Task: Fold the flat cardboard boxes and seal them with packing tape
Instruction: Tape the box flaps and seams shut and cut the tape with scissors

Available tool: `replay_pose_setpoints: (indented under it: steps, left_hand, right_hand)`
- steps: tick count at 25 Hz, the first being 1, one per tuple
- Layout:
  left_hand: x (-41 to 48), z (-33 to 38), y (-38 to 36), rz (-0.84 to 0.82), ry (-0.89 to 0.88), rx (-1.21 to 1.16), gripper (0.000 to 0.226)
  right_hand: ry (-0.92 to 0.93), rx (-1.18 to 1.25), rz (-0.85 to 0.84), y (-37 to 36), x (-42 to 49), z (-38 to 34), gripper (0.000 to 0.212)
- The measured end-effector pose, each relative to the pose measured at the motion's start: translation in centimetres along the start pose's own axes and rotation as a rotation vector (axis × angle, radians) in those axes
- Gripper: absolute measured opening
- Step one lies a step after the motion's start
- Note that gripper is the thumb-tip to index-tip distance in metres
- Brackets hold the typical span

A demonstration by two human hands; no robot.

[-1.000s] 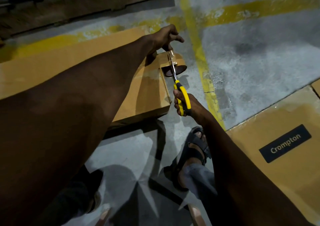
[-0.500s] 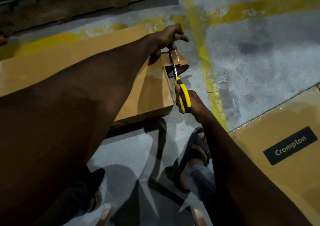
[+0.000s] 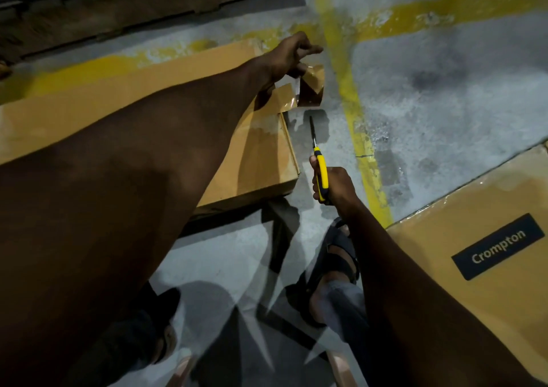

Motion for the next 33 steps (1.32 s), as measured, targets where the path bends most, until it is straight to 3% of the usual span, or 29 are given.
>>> replay_pose_setpoints:
  steps: [2, 6, 8, 10, 14, 19, 23, 28, 31, 33]
  left_hand:
    - [-0.3, 1.0, 0.4, 0.124, -0.038, -0.105, 0.038]
    - [-3.8, 4.2, 1.8, 0.236, -0.081, -0.338, 0.040]
    - [-7.2, 4.9, 3.2, 0.246, -0.061, -0.335, 0.049]
    - [-11.0, 4.7, 5.4, 0.259, -0.033, -0.255, 0.053]
    - [-18.0, 2.1, 11.7, 0.389, 0.006, -0.320, 0.050]
    - [-24.4, -5.1, 16.1, 0.477, 0.023, -0.373, 0.049]
    - [-25.1, -6.1, 18.7, 0.555, 0.019, -0.499, 0.048]
    - [-24.9, -6.5, 19.4, 0.607, 0.003, -0.550, 0.052]
    - [-24.8, -7.3, 20.0, 0.612, 0.020, -0.562, 0.054]
    - [-24.9, -8.0, 20.6, 0.616, 0.032, -0.549, 0.053]
  right_hand:
    - [0.025, -0.031, 0.113, 0.7, -0.1, -0.5, 0.032]
    - [0.136, -0.255, 0.471, 0.8, -1.5, -4.7, 0.068]
    - [0.276, -0.365, 0.564, -0.4, -3.9, -8.1, 0.073]
    - [0.459, -0.453, 0.545, -2.9, -6.7, -11.0, 0.069]
    - [0.713, -0.769, 0.339, -11.9, -10.3, -12.3, 0.045]
    - [0.649, -0.994, 0.225, -19.8, -9.9, -9.6, 0.037]
    - [0.692, -1.111, 0.324, -20.4, -8.7, -8.2, 0.039]
    - [0.815, -1.074, 0.437, -19.6, -6.2, -9.2, 0.043]
    - [0.696, -1.184, 0.360, -17.4, -3.5, -7.8, 0.060]
    - [0.640, -1.133, 0.332, -16.6, -2.4, -7.8, 0.065]
Point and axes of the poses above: each hand's wrist, its own x-axis towards the middle knuckle, its own y-axis out of the back of the hand, z = x × y, the point moved 5 cm from there along x, towards the middle knuckle, and after that the axes turned 6 degrees about x, right-handed, at the moved point
